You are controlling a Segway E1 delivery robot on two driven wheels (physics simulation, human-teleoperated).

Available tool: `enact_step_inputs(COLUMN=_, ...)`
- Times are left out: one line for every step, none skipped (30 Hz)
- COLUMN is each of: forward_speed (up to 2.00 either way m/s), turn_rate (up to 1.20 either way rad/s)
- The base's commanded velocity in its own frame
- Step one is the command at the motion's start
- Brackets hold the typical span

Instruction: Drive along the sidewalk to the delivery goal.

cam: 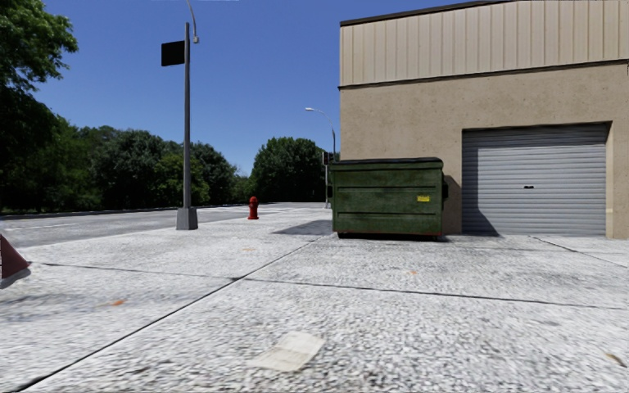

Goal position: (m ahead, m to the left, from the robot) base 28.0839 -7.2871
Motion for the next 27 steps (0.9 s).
enact_step_inputs(forward_speed=2.0, turn_rate=0.36)
enact_step_inputs(forward_speed=2.0, turn_rate=0.36)
enact_step_inputs(forward_speed=2.0, turn_rate=0.36)
enact_step_inputs(forward_speed=2.0, turn_rate=0.36)
enact_step_inputs(forward_speed=2.0, turn_rate=0.36)
enact_step_inputs(forward_speed=2.0, turn_rate=0.36)
enact_step_inputs(forward_speed=2.0, turn_rate=0.36)
enact_step_inputs(forward_speed=2.0, turn_rate=0.36)
enact_step_inputs(forward_speed=2.0, turn_rate=0.36)
enact_step_inputs(forward_speed=2.0, turn_rate=0.36)
enact_step_inputs(forward_speed=2.0, turn_rate=0.36)
enact_step_inputs(forward_speed=2.0, turn_rate=0.36)
enact_step_inputs(forward_speed=2.0, turn_rate=0.36)
enact_step_inputs(forward_speed=2.0, turn_rate=0.36)
enact_step_inputs(forward_speed=2.0, turn_rate=0.36)
enact_step_inputs(forward_speed=2.0, turn_rate=0.36)
enact_step_inputs(forward_speed=2.0, turn_rate=0.36)
enact_step_inputs(forward_speed=2.0, turn_rate=0.36)
enact_step_inputs(forward_speed=2.0, turn_rate=0.32)
enact_step_inputs(forward_speed=2.0, turn_rate=0.17)
enact_step_inputs(forward_speed=2.0, turn_rate=0.17)
enact_step_inputs(forward_speed=2.0, turn_rate=0.04)
enact_step_inputs(forward_speed=2.0, turn_rate=0.0)
enact_step_inputs(forward_speed=2.0, turn_rate=0.0)
enact_step_inputs(forward_speed=2.0, turn_rate=0.0)
enact_step_inputs(forward_speed=2.0, turn_rate=0.0)
enact_step_inputs(forward_speed=2.0, turn_rate=0.0)
